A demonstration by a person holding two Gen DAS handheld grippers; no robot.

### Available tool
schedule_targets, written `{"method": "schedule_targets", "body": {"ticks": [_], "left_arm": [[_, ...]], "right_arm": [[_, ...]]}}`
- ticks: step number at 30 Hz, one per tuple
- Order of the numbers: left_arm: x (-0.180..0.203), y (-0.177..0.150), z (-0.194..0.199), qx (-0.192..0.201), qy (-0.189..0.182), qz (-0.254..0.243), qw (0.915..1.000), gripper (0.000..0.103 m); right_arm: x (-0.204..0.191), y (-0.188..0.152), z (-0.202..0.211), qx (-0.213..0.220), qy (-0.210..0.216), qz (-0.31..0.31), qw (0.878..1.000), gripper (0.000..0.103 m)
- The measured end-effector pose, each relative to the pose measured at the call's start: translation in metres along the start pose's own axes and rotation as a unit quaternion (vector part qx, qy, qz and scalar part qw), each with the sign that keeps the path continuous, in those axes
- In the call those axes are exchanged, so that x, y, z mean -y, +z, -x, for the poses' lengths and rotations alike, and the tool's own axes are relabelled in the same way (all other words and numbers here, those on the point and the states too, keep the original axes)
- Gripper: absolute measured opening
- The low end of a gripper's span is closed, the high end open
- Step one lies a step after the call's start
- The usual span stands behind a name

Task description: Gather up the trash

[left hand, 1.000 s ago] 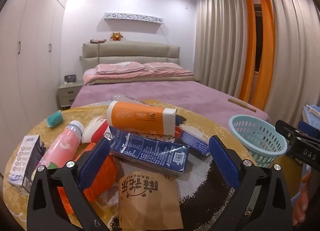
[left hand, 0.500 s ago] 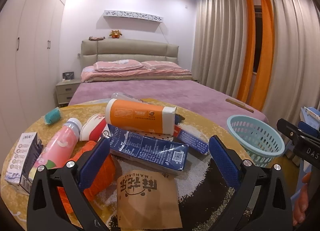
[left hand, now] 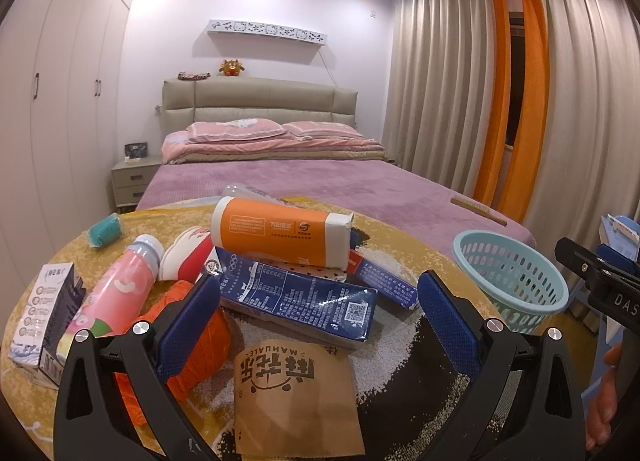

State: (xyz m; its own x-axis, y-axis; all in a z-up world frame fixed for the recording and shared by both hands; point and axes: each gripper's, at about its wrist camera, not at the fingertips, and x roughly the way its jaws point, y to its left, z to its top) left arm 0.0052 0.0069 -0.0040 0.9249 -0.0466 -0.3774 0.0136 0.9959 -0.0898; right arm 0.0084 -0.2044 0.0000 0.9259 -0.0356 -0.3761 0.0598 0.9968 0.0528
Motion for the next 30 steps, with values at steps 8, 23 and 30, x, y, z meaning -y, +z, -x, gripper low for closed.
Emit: {"method": "schedule_targets", "body": {"ticks": [8, 23, 30], "left_arm": [[0.0, -0.0004, -0.0005, 0.0, -0.002, 0.001, 1.0, 0.096], [0.0008, -0.0009, -0.0015, -0.003, -0.004, 0.001, 1.0, 0.096], [0.0021, -0.0005, -0.0013, -0.003, -0.006, -0.001, 1.0, 0.096]], "right_arm": [[-0.0049, -0.0012, 0.0029, 0.003, 0.001, 0.008, 1.0, 0.095], [-0.0068, -0.0005, 0.0029, 0.002, 0.001, 0.01, 1.0, 0.095], [-0.0067, -0.0005, 0.003, 0.001, 0.001, 0.009, 1.0, 0.095]]}}
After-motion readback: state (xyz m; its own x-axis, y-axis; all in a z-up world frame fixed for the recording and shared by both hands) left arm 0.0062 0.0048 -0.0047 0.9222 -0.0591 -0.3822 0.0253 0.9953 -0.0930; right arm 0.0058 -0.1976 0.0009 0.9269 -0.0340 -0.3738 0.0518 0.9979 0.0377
